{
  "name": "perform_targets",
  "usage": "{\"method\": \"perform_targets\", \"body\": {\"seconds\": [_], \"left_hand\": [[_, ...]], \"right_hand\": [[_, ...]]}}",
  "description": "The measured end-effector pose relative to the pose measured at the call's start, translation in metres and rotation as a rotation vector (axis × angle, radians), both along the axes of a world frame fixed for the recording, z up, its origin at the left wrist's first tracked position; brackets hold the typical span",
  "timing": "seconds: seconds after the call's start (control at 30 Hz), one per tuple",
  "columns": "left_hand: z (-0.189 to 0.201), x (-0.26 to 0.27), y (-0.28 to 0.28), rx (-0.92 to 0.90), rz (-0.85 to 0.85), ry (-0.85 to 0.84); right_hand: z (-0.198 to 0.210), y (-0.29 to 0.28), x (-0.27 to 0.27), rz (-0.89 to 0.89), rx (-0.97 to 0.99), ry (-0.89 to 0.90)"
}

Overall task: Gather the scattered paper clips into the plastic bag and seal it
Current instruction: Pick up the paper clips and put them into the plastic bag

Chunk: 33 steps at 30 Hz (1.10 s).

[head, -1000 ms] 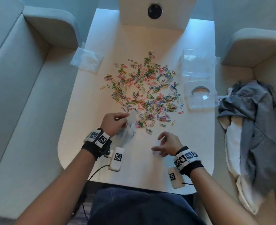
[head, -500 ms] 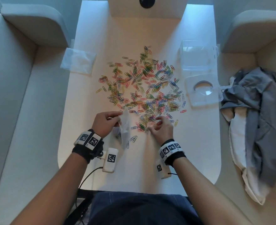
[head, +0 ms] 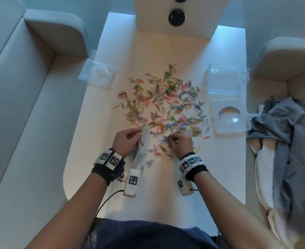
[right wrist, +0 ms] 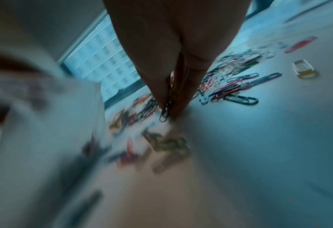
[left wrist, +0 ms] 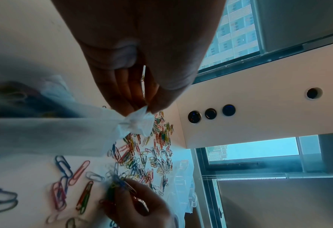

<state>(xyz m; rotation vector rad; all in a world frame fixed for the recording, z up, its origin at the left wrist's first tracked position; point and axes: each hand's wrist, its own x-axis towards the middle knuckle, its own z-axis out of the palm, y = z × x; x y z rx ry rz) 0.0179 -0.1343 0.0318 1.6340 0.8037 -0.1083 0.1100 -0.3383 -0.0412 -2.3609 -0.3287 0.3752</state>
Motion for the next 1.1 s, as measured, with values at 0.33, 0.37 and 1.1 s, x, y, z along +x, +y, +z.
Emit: {"method": "perform_targets", "body": {"seconds": [0.33,0.37,1.1], "left_hand": [[-0.001,0.014,-0.035,0.12,-0.083,-0.008],[0.001,0.015,-0.038,0.135,-0.095,-0.016],[0.01,0.021,-0.044,0.225,-0.272,-0.076]], "right_hand": [[0.063,-0.014,0.009,-0.443,0.934,0.924],[0.069,-0.011,0.007,-0.399,0.94,0.937],[0.085,0.036,-0.005,-0.153,0.081,0.454]]}}
